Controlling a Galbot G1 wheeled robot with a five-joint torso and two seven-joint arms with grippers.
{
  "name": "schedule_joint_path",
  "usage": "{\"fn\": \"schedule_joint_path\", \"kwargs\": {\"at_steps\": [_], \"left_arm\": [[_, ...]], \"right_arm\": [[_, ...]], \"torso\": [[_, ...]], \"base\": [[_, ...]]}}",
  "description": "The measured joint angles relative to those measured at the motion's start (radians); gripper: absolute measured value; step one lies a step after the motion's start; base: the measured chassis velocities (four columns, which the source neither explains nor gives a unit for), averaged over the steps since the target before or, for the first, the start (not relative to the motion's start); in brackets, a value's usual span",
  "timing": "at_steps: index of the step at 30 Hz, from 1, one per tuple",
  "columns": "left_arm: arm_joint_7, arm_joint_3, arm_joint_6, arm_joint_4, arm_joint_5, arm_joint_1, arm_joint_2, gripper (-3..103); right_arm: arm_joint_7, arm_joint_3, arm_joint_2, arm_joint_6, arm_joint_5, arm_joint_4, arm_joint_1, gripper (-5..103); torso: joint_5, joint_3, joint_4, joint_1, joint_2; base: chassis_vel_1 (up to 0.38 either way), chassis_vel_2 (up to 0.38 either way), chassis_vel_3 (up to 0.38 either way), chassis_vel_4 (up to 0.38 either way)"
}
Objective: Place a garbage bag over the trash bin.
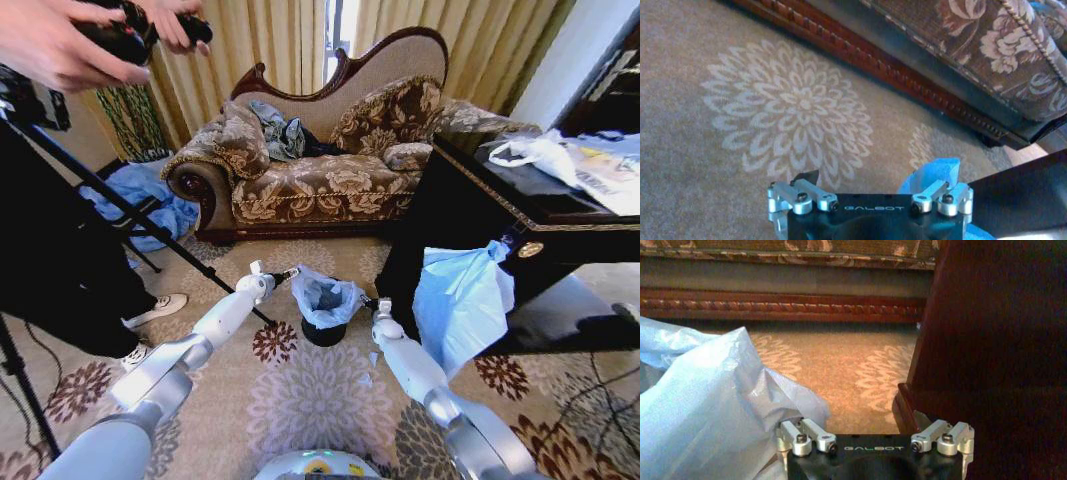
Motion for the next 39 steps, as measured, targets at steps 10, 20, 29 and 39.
{"fn": "schedule_joint_path", "kwargs": {"at_steps": [10,20,29,39], "left_arm": [[0.016,-0.085,-0.007,0.048,0.024,0.02,-0.012,97],[0.027,-0.139,-0.019,0.072,0.052,0.06,-0.022,97],[0.043,-0.134,-0.032,0.069,0.065,0.036,-0.028,98],[0.038,-0.135,-0.036,0.094,0.069,0.003,-0.036,98]], "right_arm": [[-0.016,0.083,0.057,0.021,-0.07,-0.074,0.019,88],[-0.086,0.17,0.11,0.076,-0.085,-0.172,0.056,88],[-0.162,0.207,0.133,0.112,-0.057,-0.191,0.088,85],[-0.169,0.227,0.151,0.114,-0.104,-0.259,0.147,84]], "torso": [[-0.0001,0.0,0.0001,0.0,0.0],[-0.0001,0.0,0.0,0.0,0.0],[0.0,0.0,0.0,0.0,0.0],[0.0,0.0,0.0002,0.0,0.0]], "base": [[0.0,0.0,0.0,0.0],[0.0,0.0,0.0,0.0],[0.0,0.0,0.0,0.0],[0.0,0.0,0.0,0.0]]}}
